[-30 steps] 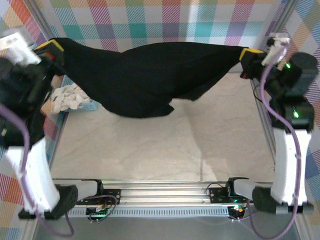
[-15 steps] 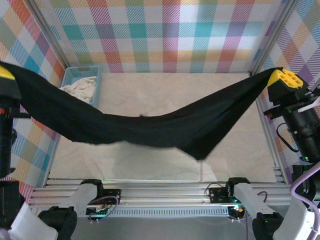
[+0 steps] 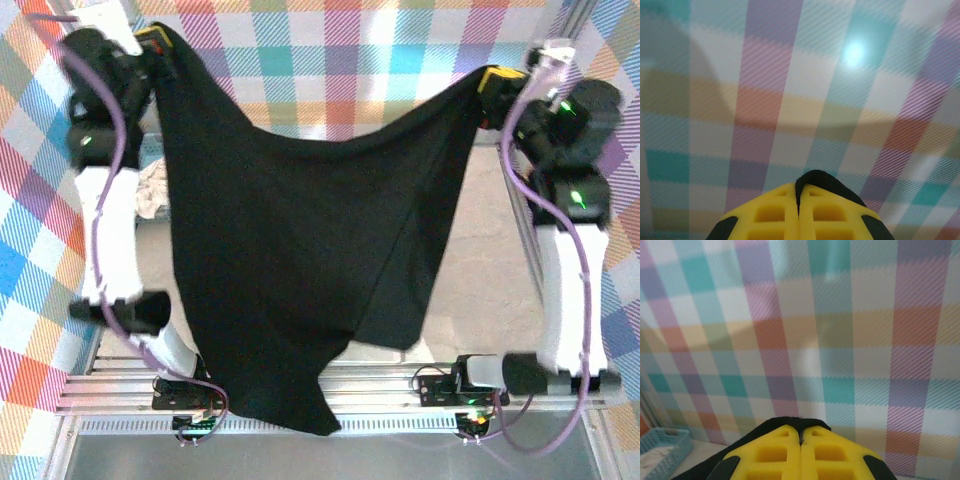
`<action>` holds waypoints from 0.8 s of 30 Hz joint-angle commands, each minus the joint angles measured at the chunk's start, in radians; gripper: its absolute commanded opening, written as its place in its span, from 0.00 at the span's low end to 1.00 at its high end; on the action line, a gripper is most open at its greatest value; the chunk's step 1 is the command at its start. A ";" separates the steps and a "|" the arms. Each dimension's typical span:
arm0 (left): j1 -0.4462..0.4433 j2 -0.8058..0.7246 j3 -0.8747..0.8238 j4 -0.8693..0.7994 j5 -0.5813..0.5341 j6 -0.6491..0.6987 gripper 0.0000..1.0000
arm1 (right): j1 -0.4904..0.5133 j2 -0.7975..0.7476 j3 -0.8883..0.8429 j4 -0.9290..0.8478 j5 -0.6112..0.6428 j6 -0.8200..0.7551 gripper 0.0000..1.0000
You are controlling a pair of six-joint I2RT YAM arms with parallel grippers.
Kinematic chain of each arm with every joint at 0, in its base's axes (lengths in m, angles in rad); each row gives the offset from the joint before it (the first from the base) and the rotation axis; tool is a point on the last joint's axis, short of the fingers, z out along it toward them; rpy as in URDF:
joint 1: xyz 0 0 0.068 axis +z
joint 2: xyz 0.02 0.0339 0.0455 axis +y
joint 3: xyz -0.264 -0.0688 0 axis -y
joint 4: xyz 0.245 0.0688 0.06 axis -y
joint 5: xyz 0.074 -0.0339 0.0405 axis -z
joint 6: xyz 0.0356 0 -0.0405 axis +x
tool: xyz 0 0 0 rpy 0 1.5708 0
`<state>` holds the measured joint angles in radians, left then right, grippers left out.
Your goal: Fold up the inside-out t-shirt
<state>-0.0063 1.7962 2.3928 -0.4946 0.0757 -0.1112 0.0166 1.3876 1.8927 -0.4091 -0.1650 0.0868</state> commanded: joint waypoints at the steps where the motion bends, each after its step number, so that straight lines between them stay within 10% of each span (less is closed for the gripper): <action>1: -0.013 0.202 0.126 0.034 0.011 0.007 0.00 | 0.000 0.188 0.016 0.120 0.026 -0.013 0.00; 4: -0.021 0.493 0.382 0.002 -0.025 0.007 0.00 | 0.003 0.466 0.184 0.099 0.036 0.016 0.08; 7: -0.021 0.701 0.614 -0.002 -0.043 -0.007 0.37 | 0.008 0.818 0.631 -0.156 0.060 0.032 0.24; 12: -0.024 0.624 0.466 -0.039 0.015 -0.032 0.57 | 0.018 1.147 1.203 -0.521 0.059 0.018 0.45; 17: -0.095 0.404 0.121 -0.059 0.038 -0.039 0.61 | 0.083 0.889 0.703 -0.495 0.108 -0.050 0.46; 24: -0.326 -0.083 -0.979 0.554 0.058 -0.087 0.62 | 0.172 0.389 -0.286 -0.192 0.049 0.075 0.49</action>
<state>-0.2485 1.7992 1.6604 -0.2050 0.1055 -0.1719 0.1703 1.8942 1.8133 -0.7097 -0.0769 0.0948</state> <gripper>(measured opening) 0.621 0.487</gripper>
